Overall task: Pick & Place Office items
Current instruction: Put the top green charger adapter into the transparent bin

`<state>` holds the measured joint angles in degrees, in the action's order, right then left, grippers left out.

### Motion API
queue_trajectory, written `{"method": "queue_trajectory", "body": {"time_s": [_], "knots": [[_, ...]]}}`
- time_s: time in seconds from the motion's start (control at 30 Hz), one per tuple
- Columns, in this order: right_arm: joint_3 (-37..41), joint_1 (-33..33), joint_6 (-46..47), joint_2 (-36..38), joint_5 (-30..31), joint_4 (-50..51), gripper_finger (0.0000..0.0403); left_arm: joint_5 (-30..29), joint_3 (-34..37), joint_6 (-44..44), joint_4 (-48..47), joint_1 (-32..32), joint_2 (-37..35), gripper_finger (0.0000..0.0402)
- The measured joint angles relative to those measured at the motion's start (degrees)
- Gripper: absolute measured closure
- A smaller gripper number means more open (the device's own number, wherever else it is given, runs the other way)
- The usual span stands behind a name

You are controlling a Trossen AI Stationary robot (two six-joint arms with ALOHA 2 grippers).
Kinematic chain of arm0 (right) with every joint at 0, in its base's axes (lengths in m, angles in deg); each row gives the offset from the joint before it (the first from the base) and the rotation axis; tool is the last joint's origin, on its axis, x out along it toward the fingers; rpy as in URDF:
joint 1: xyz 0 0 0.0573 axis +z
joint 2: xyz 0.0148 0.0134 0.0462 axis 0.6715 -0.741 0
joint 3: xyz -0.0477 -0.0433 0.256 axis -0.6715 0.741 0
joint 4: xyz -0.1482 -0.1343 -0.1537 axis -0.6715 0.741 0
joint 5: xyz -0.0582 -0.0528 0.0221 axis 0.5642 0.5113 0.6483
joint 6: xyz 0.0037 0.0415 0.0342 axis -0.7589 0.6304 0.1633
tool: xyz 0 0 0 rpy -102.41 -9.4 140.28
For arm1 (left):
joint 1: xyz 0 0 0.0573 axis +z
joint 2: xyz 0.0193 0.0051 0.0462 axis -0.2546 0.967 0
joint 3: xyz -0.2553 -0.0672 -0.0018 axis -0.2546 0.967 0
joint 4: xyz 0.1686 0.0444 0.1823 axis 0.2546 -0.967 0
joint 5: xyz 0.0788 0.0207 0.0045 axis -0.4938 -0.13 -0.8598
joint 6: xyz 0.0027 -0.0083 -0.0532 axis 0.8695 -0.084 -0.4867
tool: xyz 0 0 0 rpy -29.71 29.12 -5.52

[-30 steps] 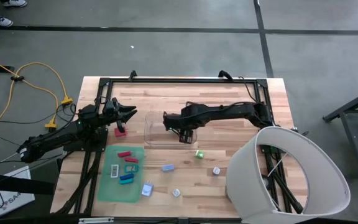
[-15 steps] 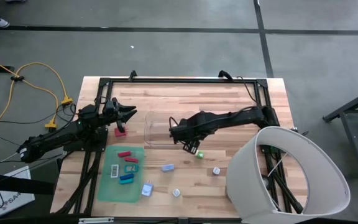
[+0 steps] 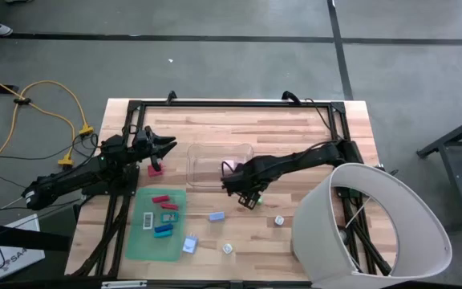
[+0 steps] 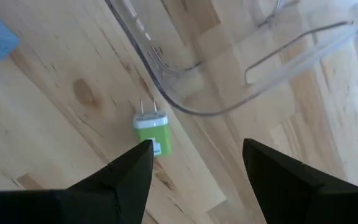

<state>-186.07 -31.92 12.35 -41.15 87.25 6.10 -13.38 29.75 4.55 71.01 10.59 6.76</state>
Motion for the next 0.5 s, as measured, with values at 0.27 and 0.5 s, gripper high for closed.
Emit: {"method": "queue_trajectory", "body": {"time_s": [0.27, 0.5], "knots": [[12.7, 0.8, 1.9, 4.7, -5.8, -13.3, 0.0167, 0.0, 0.0, 0.0, 0.0, 0.0, 0.0, 0.0299], [19.8, 2.0, 2.8, 5.8, -5.5, -19.9, 0.0167, 0.0, 0.0, 0.0, 0.0, 0.0, 0.0, 0.0299]]}}
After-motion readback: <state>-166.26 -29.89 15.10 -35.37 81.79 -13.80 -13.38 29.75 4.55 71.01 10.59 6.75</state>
